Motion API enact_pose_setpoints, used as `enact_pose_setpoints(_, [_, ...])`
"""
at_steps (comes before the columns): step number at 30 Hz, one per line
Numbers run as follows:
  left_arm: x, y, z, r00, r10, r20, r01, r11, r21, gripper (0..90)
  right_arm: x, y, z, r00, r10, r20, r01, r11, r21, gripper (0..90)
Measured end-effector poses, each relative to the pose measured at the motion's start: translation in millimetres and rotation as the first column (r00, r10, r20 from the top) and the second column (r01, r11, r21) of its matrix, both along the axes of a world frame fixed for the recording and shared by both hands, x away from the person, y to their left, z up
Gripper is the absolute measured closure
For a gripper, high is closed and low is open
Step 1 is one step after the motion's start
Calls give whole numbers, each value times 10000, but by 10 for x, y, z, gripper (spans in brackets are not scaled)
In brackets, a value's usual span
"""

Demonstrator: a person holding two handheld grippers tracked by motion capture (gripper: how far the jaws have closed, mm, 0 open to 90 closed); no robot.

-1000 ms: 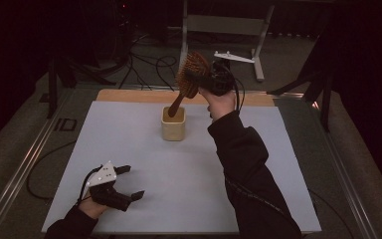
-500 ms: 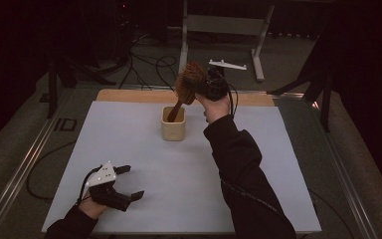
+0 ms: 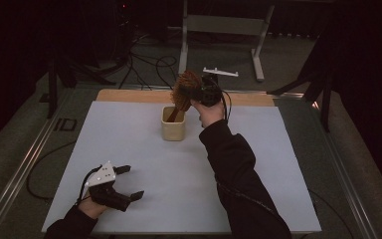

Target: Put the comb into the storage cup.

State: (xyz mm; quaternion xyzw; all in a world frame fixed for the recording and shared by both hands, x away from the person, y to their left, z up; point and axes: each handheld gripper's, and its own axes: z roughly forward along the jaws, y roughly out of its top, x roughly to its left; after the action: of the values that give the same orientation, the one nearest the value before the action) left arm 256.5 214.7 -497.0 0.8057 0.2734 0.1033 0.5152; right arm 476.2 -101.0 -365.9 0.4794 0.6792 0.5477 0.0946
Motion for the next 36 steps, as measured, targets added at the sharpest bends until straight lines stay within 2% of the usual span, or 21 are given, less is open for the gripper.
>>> enact_pose_setpoints(15, [6, 0, -12, 10000, -60, -42, 60, 10000, 22, 0, 54, 24, -236, 9980, 9, -633, 3, 9998, 202, 513])
enact_pose_setpoints(20, [6, 2, -10, 10000, -67, -55, 67, 10000, -13, 0, 72, 36, -314, 9963, 27, -854, -15, 9999, 141, 507])
enact_pose_setpoints(30, [8, -4, -19, 9999, -110, -106, 109, 9999, -17, 0, 72, 13, -341, 9972, 79, -749, -68, 9999, 159, 475])
enact_pose_setpoints(32, [8, -4, -20, 9999, -115, -109, 115, 9999, -27, 0, 72, 17, -341, 9976, 149, -679, -147, 9999, 40, 443])
enact_pose_setpoints(35, [10, -2, -22, 9999, -129, -110, 129, 9999, -35, 0, 80, 8, -342, 9972, 342, -664, -333, 9993, 146, 245])
enact_pose_setpoints(36, [10, -2, -22, 9999, -129, -110, 129, 9999, -35, 0, 80, 8, -342, 9972, 342, -664, -333, 9993, 146, 245])
